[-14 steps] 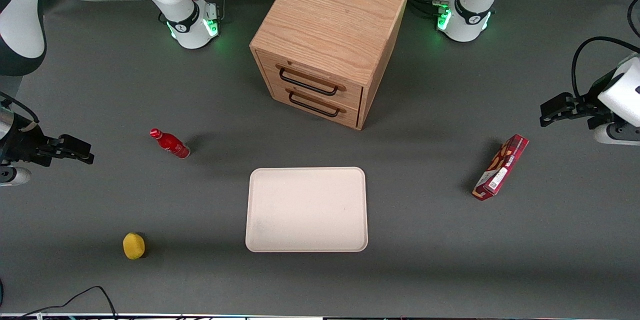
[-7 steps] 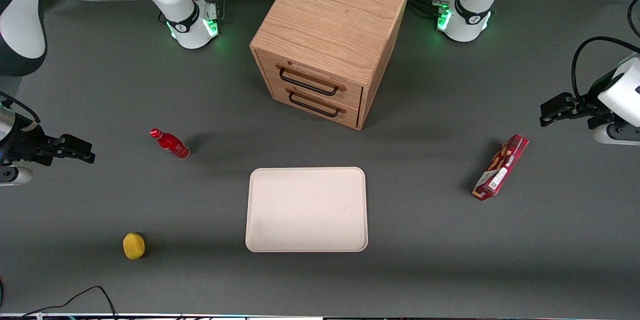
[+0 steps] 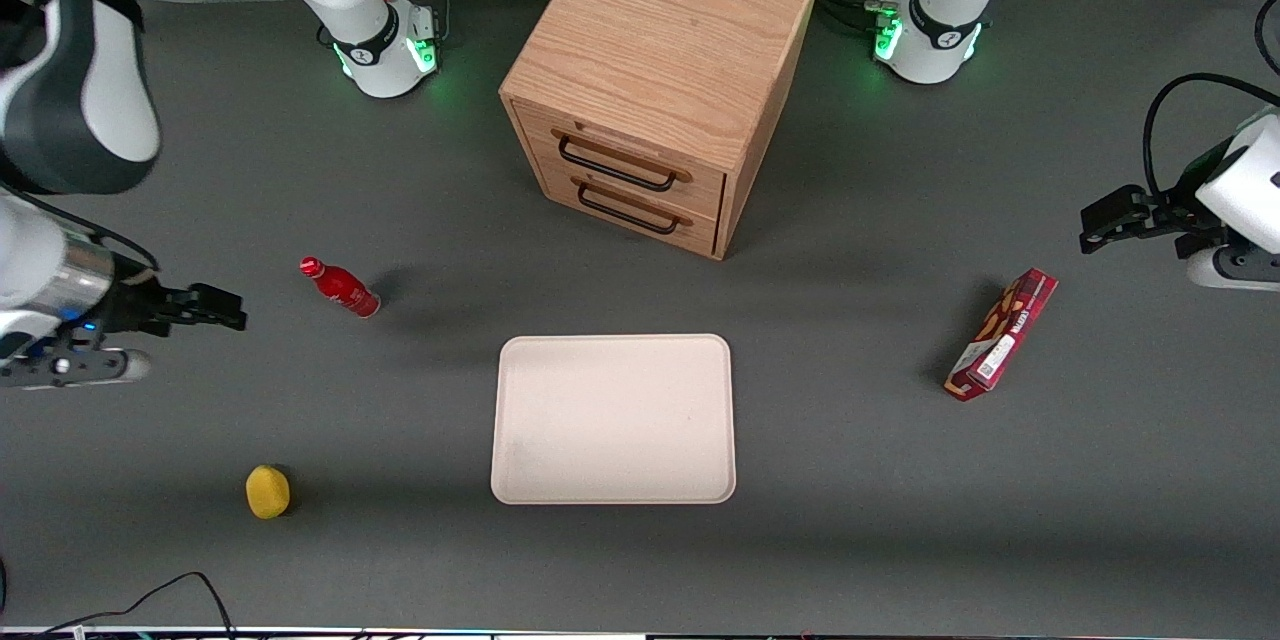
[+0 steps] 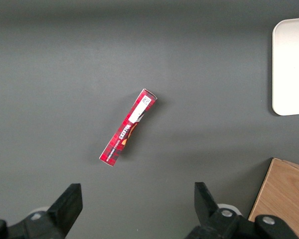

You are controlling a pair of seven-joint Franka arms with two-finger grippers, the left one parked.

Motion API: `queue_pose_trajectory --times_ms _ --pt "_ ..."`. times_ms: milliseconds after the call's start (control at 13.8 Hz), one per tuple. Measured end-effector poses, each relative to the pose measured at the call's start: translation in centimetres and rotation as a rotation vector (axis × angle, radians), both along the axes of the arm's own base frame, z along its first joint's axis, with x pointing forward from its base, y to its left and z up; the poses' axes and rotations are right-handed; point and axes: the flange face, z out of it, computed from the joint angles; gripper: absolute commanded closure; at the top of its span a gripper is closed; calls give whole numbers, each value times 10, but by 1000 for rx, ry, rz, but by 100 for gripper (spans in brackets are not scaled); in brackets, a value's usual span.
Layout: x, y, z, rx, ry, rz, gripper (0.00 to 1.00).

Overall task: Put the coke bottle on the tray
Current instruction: 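Move the right gripper down to the red Coke bottle and grasp it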

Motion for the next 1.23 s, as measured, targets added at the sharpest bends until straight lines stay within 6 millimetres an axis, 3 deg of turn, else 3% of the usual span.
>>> queue_pose_trajectory --times_ms 73,290,653,944,1234 --pt "-6 6 -20 2 -8 9 7" --pt "-39 21 -65 5 11 36 7" --pt "-74 17 -82 2 11 43 14" --pt "-103 12 -113 0 -29 43 28" --pt "-114 11 -116 -1 -23 44 37"
